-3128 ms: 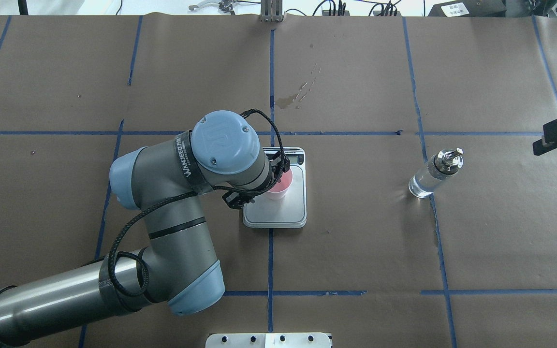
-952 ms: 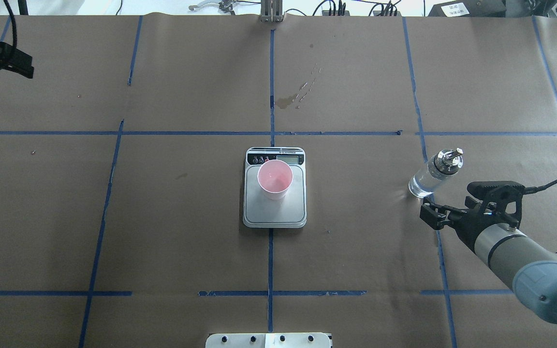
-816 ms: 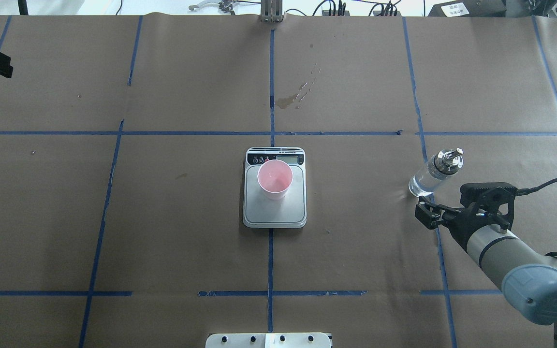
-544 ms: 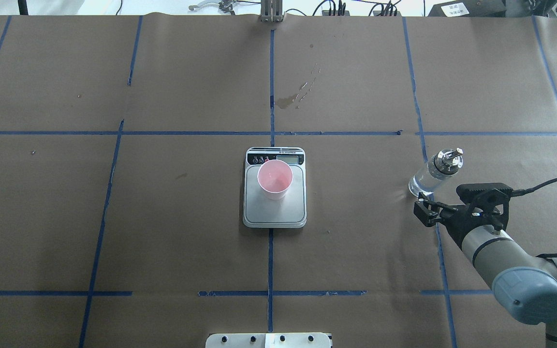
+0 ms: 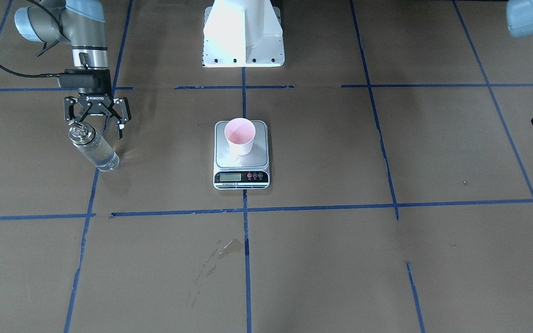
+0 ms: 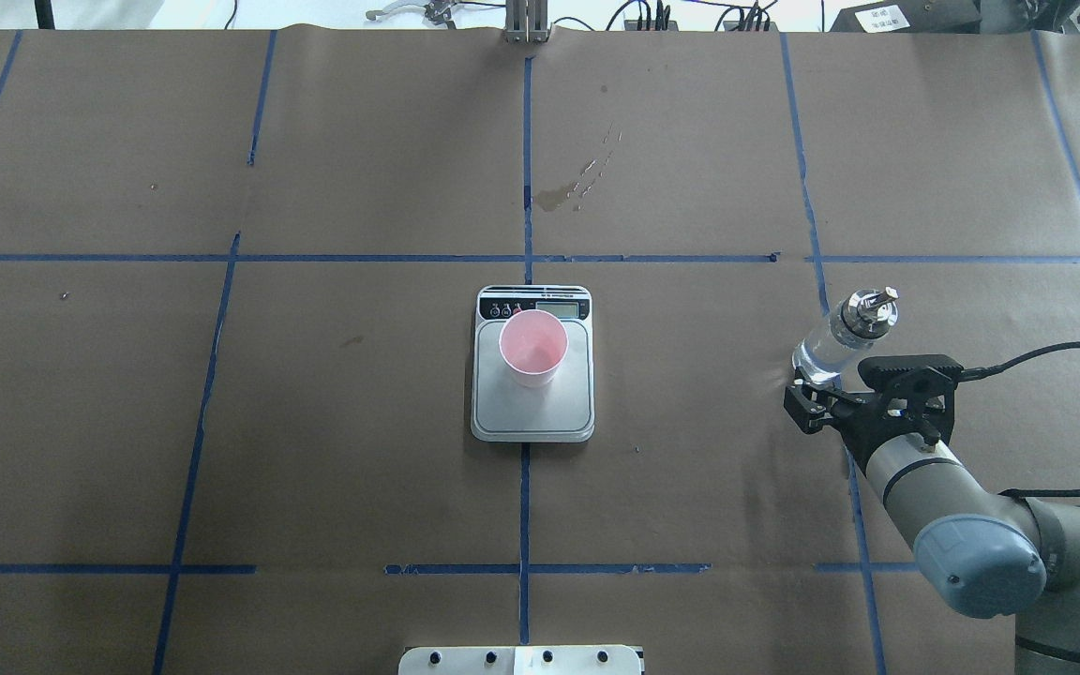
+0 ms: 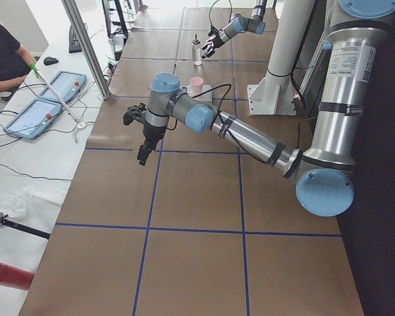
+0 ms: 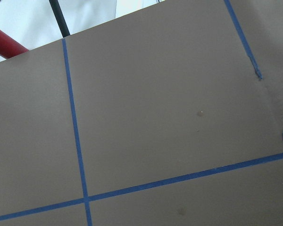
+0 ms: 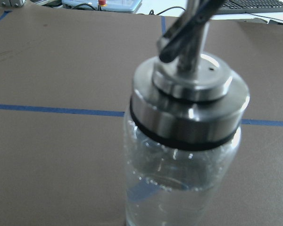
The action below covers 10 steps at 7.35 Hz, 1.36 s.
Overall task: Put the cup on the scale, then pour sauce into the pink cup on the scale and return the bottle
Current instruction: 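Grasp the glass sauce bottle with the right gripper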
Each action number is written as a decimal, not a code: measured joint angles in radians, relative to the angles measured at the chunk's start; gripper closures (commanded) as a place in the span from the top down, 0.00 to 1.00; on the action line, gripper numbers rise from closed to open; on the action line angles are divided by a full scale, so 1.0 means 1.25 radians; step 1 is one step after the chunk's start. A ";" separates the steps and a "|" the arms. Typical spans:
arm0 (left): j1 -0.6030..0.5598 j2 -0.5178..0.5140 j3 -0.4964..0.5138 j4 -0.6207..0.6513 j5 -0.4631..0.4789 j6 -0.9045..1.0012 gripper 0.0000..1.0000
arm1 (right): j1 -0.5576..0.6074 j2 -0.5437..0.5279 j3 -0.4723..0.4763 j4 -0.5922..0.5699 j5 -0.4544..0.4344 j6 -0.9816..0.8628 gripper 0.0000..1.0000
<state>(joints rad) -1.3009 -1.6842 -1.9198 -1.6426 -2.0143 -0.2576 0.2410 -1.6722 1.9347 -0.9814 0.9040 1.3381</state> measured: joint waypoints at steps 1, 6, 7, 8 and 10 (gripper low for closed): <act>-0.003 0.001 0.002 -0.003 0.000 0.002 1.00 | 0.002 0.005 -0.008 0.001 -0.001 -0.005 1.00; -0.005 0.001 0.006 -0.004 0.001 0.001 1.00 | 0.039 0.016 -0.036 0.001 -0.004 -0.021 1.00; -0.005 0.001 0.007 -0.004 0.001 -0.001 1.00 | 0.043 0.022 -0.040 0.001 -0.004 -0.021 1.00; -0.006 0.001 0.007 -0.004 0.001 -0.005 1.00 | 0.046 0.028 -0.041 0.001 -0.003 -0.021 1.00; -0.007 0.001 0.006 -0.004 0.001 -0.007 1.00 | 0.051 0.033 -0.043 0.001 -0.003 -0.024 1.00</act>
<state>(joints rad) -1.3095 -1.6833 -1.9122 -1.6475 -2.0136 -0.2664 0.3044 -1.6309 1.8806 -0.9802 0.9004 1.3085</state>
